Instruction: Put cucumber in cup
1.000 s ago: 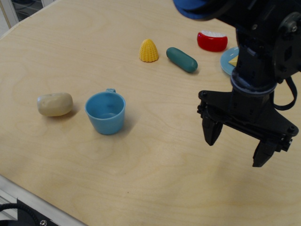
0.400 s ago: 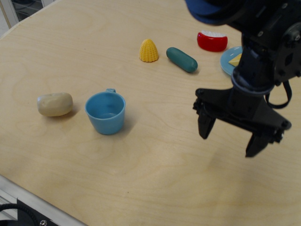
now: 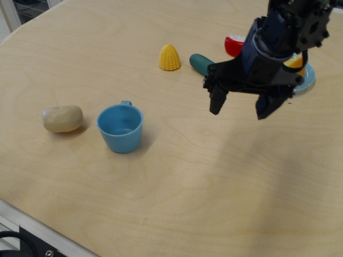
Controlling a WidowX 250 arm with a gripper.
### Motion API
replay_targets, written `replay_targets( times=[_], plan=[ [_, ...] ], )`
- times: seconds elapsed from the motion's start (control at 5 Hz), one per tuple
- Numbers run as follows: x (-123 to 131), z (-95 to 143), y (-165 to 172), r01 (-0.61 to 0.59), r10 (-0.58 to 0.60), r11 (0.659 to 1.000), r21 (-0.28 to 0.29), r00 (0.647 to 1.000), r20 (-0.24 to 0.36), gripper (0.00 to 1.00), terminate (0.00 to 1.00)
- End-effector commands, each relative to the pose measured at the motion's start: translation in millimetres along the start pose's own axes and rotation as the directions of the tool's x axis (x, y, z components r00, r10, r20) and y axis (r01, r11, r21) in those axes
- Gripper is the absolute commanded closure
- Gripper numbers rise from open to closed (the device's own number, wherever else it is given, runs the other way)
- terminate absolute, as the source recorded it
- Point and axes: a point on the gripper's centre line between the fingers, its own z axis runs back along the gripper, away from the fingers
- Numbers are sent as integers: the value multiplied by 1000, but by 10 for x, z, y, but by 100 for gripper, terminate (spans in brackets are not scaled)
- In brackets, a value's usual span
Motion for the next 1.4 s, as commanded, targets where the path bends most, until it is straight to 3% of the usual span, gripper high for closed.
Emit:
replay_targets(
  times=[0.0, 0.4, 0.6, 0.8, 1.0, 1.2],
  plan=[
    [684, -151, 143, -283, 292, 949, -137, 955, 51, 0, 0],
    [1111, -302, 56, -403, 429, 887, -224, 900, 78, 0, 0],
    [1220, -391, 36, -468, 492, 850, -244, 869, 48, 0, 0],
    [1175, -437, 71, -528, 539, 831, -173, 842, 16, 0, 0],
    [1156, -579, 46, -584, 587, 790, -184, 808, -46, 0, 0],
    [1134, -675, -20, -602, 590, 776, -189, 798, -119, 0, 0]
  ],
)
